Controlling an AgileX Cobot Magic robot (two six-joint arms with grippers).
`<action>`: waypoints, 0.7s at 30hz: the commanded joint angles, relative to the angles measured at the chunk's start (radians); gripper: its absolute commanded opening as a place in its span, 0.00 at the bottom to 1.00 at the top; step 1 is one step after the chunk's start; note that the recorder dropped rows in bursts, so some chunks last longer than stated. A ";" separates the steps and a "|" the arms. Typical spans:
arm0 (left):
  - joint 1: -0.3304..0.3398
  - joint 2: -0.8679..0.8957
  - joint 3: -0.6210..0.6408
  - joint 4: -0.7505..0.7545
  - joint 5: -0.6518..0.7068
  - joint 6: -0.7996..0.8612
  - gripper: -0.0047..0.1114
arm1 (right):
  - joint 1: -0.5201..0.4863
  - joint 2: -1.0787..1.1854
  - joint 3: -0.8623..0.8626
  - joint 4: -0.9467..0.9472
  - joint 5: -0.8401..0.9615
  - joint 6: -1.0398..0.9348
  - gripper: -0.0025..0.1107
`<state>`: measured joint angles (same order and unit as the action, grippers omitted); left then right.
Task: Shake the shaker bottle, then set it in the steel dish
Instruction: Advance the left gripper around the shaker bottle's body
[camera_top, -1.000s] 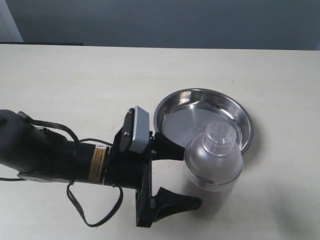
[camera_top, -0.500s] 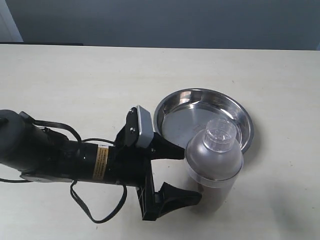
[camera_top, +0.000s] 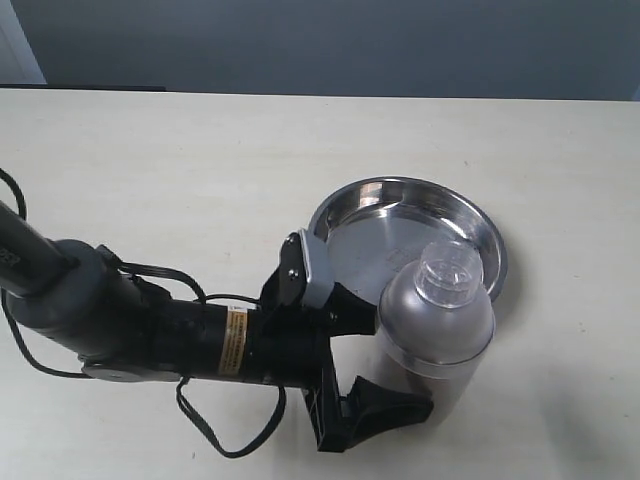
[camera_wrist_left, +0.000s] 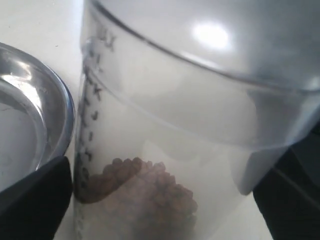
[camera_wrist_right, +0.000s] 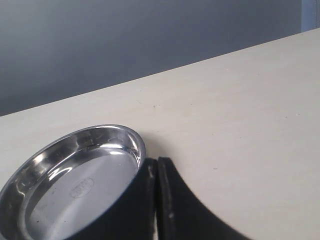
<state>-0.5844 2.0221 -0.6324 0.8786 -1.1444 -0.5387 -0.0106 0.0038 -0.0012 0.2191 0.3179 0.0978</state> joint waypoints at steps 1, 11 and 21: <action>-0.006 0.002 -0.013 -0.034 -0.031 0.006 0.82 | 0.002 -0.004 0.001 0.000 -0.010 -0.006 0.02; -0.006 0.002 -0.062 0.007 -0.001 -0.141 0.82 | 0.002 -0.004 0.001 0.000 -0.010 -0.006 0.02; -0.006 0.002 -0.077 0.094 -0.002 -0.157 0.82 | 0.002 -0.004 0.001 0.000 -0.010 -0.006 0.02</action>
<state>-0.5856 2.0242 -0.7059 0.9433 -1.1309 -0.6887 -0.0106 0.0038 -0.0012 0.2191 0.3179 0.0978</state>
